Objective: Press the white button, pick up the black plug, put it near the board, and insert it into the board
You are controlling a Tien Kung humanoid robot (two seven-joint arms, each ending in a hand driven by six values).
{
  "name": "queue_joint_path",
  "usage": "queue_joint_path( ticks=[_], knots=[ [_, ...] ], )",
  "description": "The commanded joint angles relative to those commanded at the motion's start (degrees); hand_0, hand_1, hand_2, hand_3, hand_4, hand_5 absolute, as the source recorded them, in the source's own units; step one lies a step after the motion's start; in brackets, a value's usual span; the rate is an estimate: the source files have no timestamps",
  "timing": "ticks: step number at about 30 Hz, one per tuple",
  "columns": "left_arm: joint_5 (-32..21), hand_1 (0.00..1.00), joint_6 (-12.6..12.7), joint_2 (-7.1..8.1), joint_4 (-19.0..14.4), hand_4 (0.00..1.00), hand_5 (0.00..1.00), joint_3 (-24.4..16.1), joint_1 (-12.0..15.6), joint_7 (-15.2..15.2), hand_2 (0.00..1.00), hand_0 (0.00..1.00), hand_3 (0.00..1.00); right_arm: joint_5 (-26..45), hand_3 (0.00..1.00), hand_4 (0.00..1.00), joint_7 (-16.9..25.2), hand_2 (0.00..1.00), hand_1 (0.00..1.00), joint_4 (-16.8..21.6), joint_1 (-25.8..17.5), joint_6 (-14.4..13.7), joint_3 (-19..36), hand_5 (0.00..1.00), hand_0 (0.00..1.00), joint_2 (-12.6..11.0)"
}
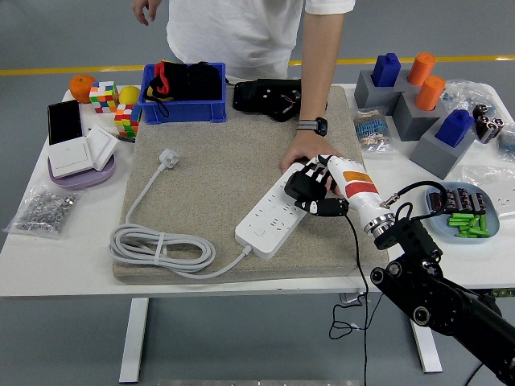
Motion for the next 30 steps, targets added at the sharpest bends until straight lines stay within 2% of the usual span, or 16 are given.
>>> queue_joint_path(
  ticks=[30],
  knots=[
    [0.1, 0.676, 0.0, -0.09, 0.0, 0.562, 0.200, 0.0, -0.1, 0.0, 0.658, 0.685, 0.686, -0.1, 0.526, 0.759, 0.3, 0.362, 0.278, -2.4, 0.5, 0.0, -0.7, 0.002, 0.275, -0.5]
  ],
)
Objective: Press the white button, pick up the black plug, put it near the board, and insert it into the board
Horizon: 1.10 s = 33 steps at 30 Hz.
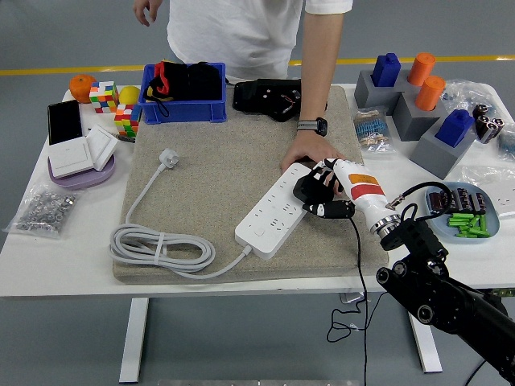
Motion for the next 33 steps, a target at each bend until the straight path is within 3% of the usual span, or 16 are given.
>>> queue_joint_path(
  ticks=[15, 16, 33],
  knots=[
    [0.0, 0.677, 0.0, 0.02, 0.0, 0.561, 0.201, 0.0, -0.1, 0.0, 0.658, 0.685, 0.686, 0.6, 0.527, 0.760, 0.2, 0.361, 0.276, 0.4, 0.2, -0.2, -0.8, 0.002, 0.274, 0.0],
    [0.1, 0.675, 0.0, 0.01, 0.0, 0.560, 0.200, 0.0, -0.1, 0.0, 0.658, 0.685, 0.686, 0.6, 0.538, 0.771, 0.1, 0.378, 0.292, 0.5, 0.2, -0.2, -0.8, 0.002, 0.350, 0.0],
    [0.1, 0.676, 0.0, -0.01, 0.0, 0.559, 0.200, 0.0, -0.1, 0.0, 0.658, 0.685, 0.685, 0.2, 0.535, 0.773, 0.0, 0.375, 0.297, 0.3, 0.2, 0.0, -0.8, 0.002, 0.352, -0.1]
  ],
)
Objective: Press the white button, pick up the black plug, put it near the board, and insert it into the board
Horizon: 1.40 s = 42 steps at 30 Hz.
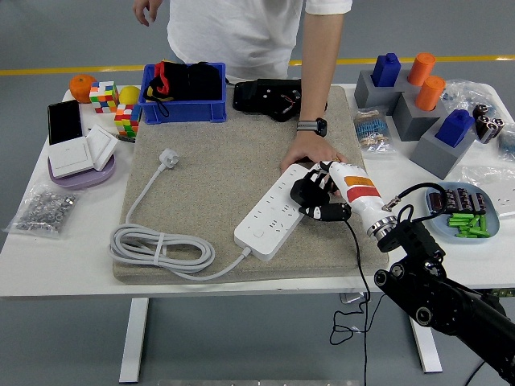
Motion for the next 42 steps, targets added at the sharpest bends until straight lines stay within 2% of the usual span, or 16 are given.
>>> queue_joint_path(
  ticks=[12, 13, 30, 31, 36, 37, 42],
  knots=[
    [0.0, 0.676, 0.0, 0.01, 0.0, 0.558, 0.198, 0.0, 0.0, 0.0, 0.658, 0.685, 0.685, -0.1, 0.533, 0.770, 0.1, 0.374, 0.294, -0.3, 0.0, 0.0, 0.2, 0.002, 0.339, -0.2],
    [0.0, 0.676, 0.0, 0.01, 0.0, 0.559, 0.199, 0.0, 0.0, 0.0, 0.658, 0.685, 0.685, -0.1, 0.533, 0.785, 0.0, 0.379, 0.305, -0.3, -0.1, 0.0, 0.1, 0.002, 0.382, -0.2],
    [0.0, 0.676, 0.0, 0.02, 0.0, 0.557, 0.199, 0.1, 0.0, 0.0, 0.658, 0.685, 0.685, 0.6, 0.534, 0.791, 0.0, 0.381, 0.307, -0.6, 0.1, -0.2, -0.8, 0.002, 0.383, 0.0],
    [0.0, 0.676, 0.0, 0.03, 0.0, 0.557, 0.198, 0.1, 0.0, 0.0, 0.658, 0.684, 0.684, 0.7, 0.562, 0.806, -0.1, 0.433, 0.368, -0.6, 0.1, -0.2, -0.9, 0.002, 0.430, 0.0],
    [0.1, 0.676, -0.1, 0.03, 0.0, 0.557, 0.198, 0.1, 0.0, 0.0, 0.658, 0.684, 0.684, 1.4, 0.562, 0.806, -0.2, 0.433, 0.368, -0.7, 0.0, -0.1, -1.2, 0.002, 0.430, 0.0],
    [0.1, 0.676, -0.1, 0.02, 0.0, 0.557, 0.199, 0.1, 0.0, 0.0, 0.658, 0.685, 0.685, 1.4, 0.579, 0.930, -0.2, 0.500, 0.457, -0.7, 0.0, 0.0, -1.2, 0.002, 0.449, 0.0],
    [0.1, 0.676, -0.1, 0.01, 0.0, 0.557, 0.199, 0.2, 0.1, 0.0, 0.658, 0.685, 0.685, 1.7, 0.579, 0.930, 0.0, 0.500, 0.457, -0.8, -0.1, 0.0, -1.1, 0.002, 0.449, 0.2]
  ],
)
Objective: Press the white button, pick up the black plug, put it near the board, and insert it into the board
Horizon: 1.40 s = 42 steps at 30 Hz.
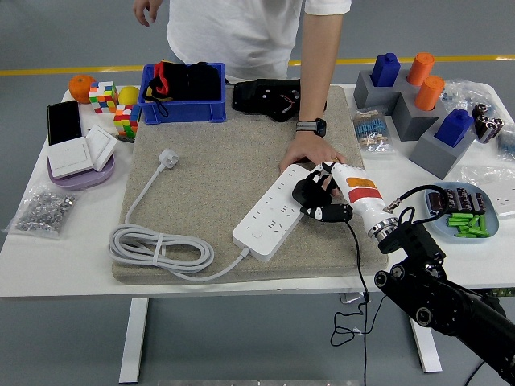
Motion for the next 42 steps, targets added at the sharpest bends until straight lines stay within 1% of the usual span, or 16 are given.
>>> queue_joint_path(
  ticks=[1, 6, 7, 12, 13, 18, 19, 24, 25, 30, 31, 36, 37, 42],
  knots=[
    [0.0, 0.677, 0.0, 0.00, 0.0, 0.557, 0.198, 0.0, 0.0, 0.0, 0.658, 0.684, 0.684, 0.0, 0.593, 0.962, 0.0, 0.525, 0.491, 0.0, 0.0, 0.0, 0.0, 0.002, 0.461, 0.0],
    [0.0, 0.677, 0.0, -0.05, 0.0, 0.557, 0.198, 0.0, 0.1, 0.0, 0.658, 0.684, 0.684, 0.1, 0.593, 0.962, 0.2, 0.525, 0.491, 0.1, -0.1, 0.0, 0.1, 0.002, 0.461, 0.1],
    [0.0, 0.677, 0.0, -0.05, 0.0, 0.557, 0.198, 0.0, 0.1, 0.0, 0.658, 0.685, 0.684, 0.1, 0.605, 0.984, 0.2, 0.543, 0.512, 0.1, -0.1, 0.0, 0.1, 0.023, 0.481, 0.1],
    [0.0, 0.677, 0.0, -0.04, 0.0, 0.557, 0.198, 0.0, 0.1, 0.0, 0.658, 0.685, 0.684, 0.1, 0.605, 0.984, 0.4, 0.543, 0.512, 0.2, 0.1, 0.1, 0.4, 0.023, 0.481, 0.1],
    [-0.1, 0.677, 0.0, -0.03, 0.0, 0.558, 0.198, 0.1, 0.1, 0.0, 0.658, 0.685, 0.684, 0.1, 0.616, 0.995, 0.4, 0.558, 0.545, 0.2, 0.1, 0.1, 0.4, 0.038, 0.499, 0.1],
    [-0.1, 0.677, 0.0, -0.02, 0.0, 0.558, 0.198, 0.0, 0.0, 0.0, 0.658, 0.685, 0.684, 0.1, 0.616, 0.995, 0.6, 0.558, 0.545, 0.2, 0.1, 0.2, 0.5, 0.038, 0.499, 0.0],
    [-0.1, 0.677, 0.0, -0.02, 0.0, 0.557, 0.197, 0.0, 0.0, 0.0, 0.658, 0.685, 0.684, 0.2, 0.627, 0.998, 0.6, 0.570, 0.562, 0.2, 0.1, 0.2, 0.5, 0.063, 0.509, 0.0],
    [-0.3, 0.677, 0.0, -0.03, 0.0, 0.557, 0.197, 0.0, 0.1, 0.0, 0.658, 0.685, 0.684, 0.4, 0.627, 0.998, 0.7, 0.570, 0.562, 0.2, 0.0, 0.6, 0.4, 0.063, 0.509, 0.0],
    [-0.2, 0.677, 0.0, -0.03, 0.0, 0.558, 0.198, 0.0, 0.1, 0.0, 0.658, 0.685, 0.684, 0.5, 0.687, 0.998, 0.7, 0.612, 0.620, 0.3, 0.0, 0.7, 0.4, 0.080, 0.546, 0.0],
    [-0.1, 0.677, -0.1, -0.05, 0.0, 0.558, 0.198, -0.2, 0.1, 0.1, 0.658, 0.685, 0.684, 1.0, 0.687, 0.998, 0.9, 0.612, 0.620, 0.3, 0.0, 1.1, 0.3, 0.080, 0.546, 0.1],
    [-0.1, 0.677, -0.1, -0.06, 0.0, 0.558, 0.197, -0.2, 0.1, 0.1, 0.658, 0.685, 0.684, 1.1, 0.715, 0.998, 0.9, 0.643, 0.657, 0.4, -0.1, 1.1, 0.2, 0.110, 0.591, 0.0],
    [-0.1, 0.677, -0.1, -0.07, 0.0, 0.558, 0.197, -0.2, 0.1, 0.1, 0.658, 0.685, 0.684, 1.5, 0.715, 0.998, 1.1, 0.643, 0.657, 0.4, -0.1, 1.6, 0.1, 0.110, 0.591, 0.0],
    [-0.1, 0.676, -0.1, -0.08, 0.0, 0.558, 0.198, -0.3, 0.1, 0.1, 0.658, 0.685, 0.685, 1.6, 0.771, 0.998, 1.2, 0.712, 0.747, 0.5, 0.0, 1.6, 0.1, 0.155, 0.683, 0.0],
    [-0.1, 0.676, -0.1, -0.07, 0.0, 0.558, 0.198, -0.3, 0.0, 0.1, 0.658, 0.685, 0.685, 2.1, 0.771, 0.998, 1.4, 0.712, 0.747, 0.9, -0.1, 2.1, 0.1, 0.155, 0.683, -0.1]
  ],
)
